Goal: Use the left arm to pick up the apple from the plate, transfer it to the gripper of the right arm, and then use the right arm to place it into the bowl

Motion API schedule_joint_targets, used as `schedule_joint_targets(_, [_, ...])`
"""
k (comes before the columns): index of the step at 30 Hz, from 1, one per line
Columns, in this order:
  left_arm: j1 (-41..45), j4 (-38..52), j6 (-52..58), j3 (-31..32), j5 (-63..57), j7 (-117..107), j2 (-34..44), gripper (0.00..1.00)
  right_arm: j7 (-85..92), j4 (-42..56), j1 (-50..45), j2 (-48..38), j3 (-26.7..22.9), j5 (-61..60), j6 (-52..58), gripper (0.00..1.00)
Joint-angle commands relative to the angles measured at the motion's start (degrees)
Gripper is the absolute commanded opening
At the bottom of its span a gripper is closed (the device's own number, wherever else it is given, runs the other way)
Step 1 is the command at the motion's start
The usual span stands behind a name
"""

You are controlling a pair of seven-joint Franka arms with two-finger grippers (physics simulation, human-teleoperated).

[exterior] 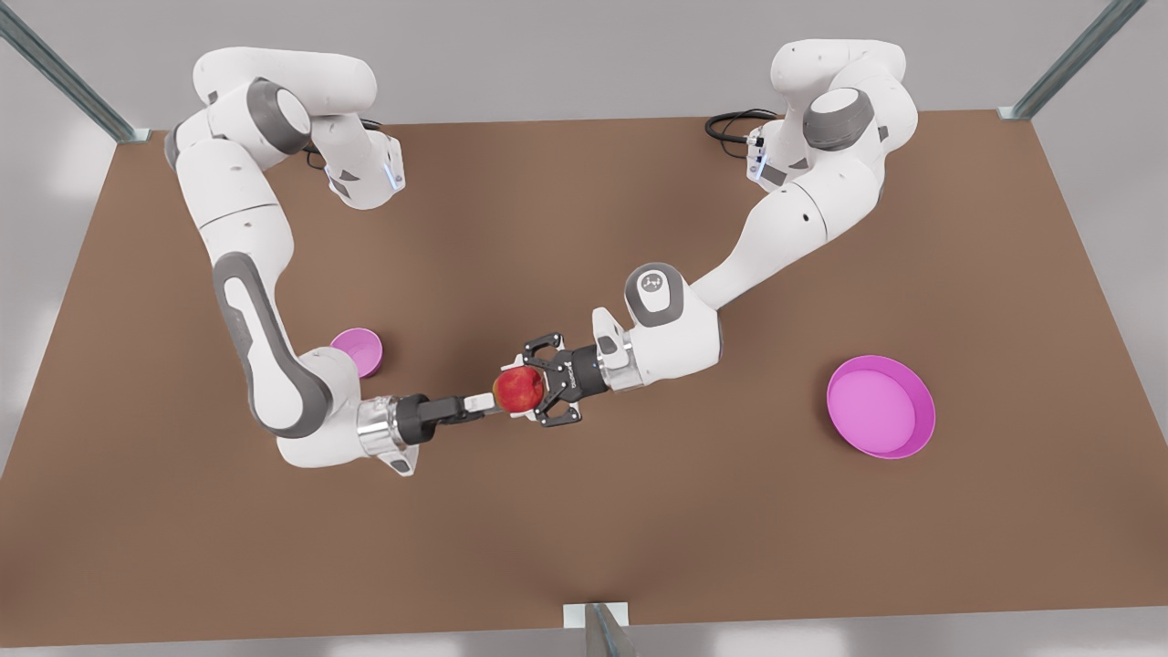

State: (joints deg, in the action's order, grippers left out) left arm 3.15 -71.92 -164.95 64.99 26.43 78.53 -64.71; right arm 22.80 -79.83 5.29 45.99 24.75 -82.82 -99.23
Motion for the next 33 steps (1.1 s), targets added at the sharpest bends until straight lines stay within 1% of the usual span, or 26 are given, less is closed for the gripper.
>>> schedule_joint_targets(1, [0.2,0.0,0.2,0.1,0.0,1.9,0.1,0.76,7.3,-0.1,-0.4,0.0,0.0,-0.1,-0.6,1.0])
schedule_joint_targets(9, [0.3,0.0,0.2,0.0,0.0,1.9,0.1,0.76,8.4,-2.3,-1.7,-0.2,0.0,-0.1,-2.1,1.0])
schedule_joint_targets(16, [0.4,0.0,0.0,0.0,0.0,1.5,0.1,0.76,8.3,-3.0,-1.8,-1.1,1.1,-0.1,-2.3,1.0])
schedule_joint_targets(18, [0.4,0.0,0.0,0.0,0.0,1.5,0.1,0.76,8.4,-3.0,-1.9,-1.1,1.1,-0.1,-2.4,0.76])
schedule_joint_targets(21, [0.4,0.0,-0.1,-0.1,0.0,1.5,0.1,0.76,8.4,-3.0,-1.9,-0.9,1.1,-0.1,-2.5,0.76])
schedule_joint_targets(22, [0.4,0.0,-0.1,-0.1,0.0,1.5,0.1,0.77,8.4,-3.0,-1.9,-0.9,1.1,-0.1,-2.6,0.76])
schedule_joint_targets(23, [0.4,0.0,-0.1,0.0,0.2,1.4,0.1,0.89,8.4,-3.0,-1.9,-0.9,1.1,-0.1,-2.6,0.76])
schedule_joint_targets(25, [0.4,0.0,-0.1,-0.1,1.0,1.4,0.1,0.99,8.3,-2.9,-1.9,-0.9,1.1,-0.1,-2.6,0.76])
schedule_joint_targets(30, [0.4,-0.1,0.0,-0.2,2.6,1.4,0.1,1.0,8.2,-2.5,-1.5,-0.8,1.0,-0.1,-2.5,0.76])
schedule_joint_targets(33, [0.4,-0.1,0.0,-0.2,2.6,1.4,0.1,1.0,8.1,-1.7,-0.8,-0.8,0.0,0.1,-2.3,0.76])
